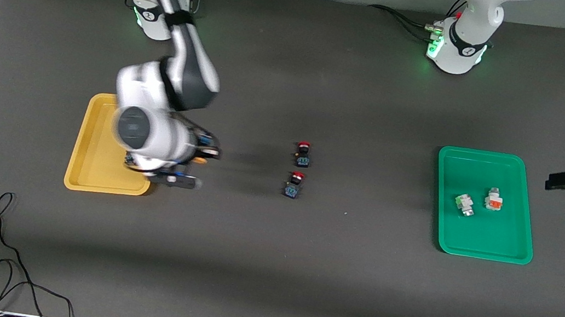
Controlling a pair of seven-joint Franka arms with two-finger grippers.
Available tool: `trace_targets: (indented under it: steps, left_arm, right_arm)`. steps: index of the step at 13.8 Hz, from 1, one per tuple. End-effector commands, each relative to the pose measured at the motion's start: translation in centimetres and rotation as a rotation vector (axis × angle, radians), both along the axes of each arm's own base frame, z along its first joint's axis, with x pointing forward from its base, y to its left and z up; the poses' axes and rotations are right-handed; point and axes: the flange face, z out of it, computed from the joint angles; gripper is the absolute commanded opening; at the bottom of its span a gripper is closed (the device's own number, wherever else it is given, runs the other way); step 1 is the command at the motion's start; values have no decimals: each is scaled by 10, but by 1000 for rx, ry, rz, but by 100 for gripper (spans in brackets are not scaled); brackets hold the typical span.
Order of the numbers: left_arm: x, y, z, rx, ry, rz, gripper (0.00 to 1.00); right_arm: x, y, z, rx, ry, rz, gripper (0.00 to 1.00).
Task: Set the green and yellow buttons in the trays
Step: 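Carry the yellow button into the yellow tray with the right gripper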
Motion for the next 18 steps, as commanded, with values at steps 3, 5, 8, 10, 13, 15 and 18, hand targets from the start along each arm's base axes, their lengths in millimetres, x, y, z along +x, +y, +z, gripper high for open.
trace_targets:
  steps: [3,5,8,10,13,15,18]
  left_arm:
    - [-20,-43,84,-61,11,53,100]
    - [-23,-69,104,-52,14,72,100]
    - [-36,-102,125,-36,-3,88,100]
    - [-39,-112,126,-33,-3,69,100]
    - [-43,-124,129,-23,-20,47,100]
    - [-43,-124,130,-22,-28,48,100]
    - [-42,-125,117,-18,-48,48,100]
  right_arm:
    - [6,-136,21,35,23,146,0]
    - [5,-194,13,40,21,173,0]
    - [-8,-252,-23,25,-25,205,0]
    - [-23,-278,-62,-14,-73,213,0]
    - [-29,-297,-104,-80,-116,229,0]
    - [-32,-298,-125,-45,-127,212,0]
    - [-32,-299,-136,-10,-135,217,9]
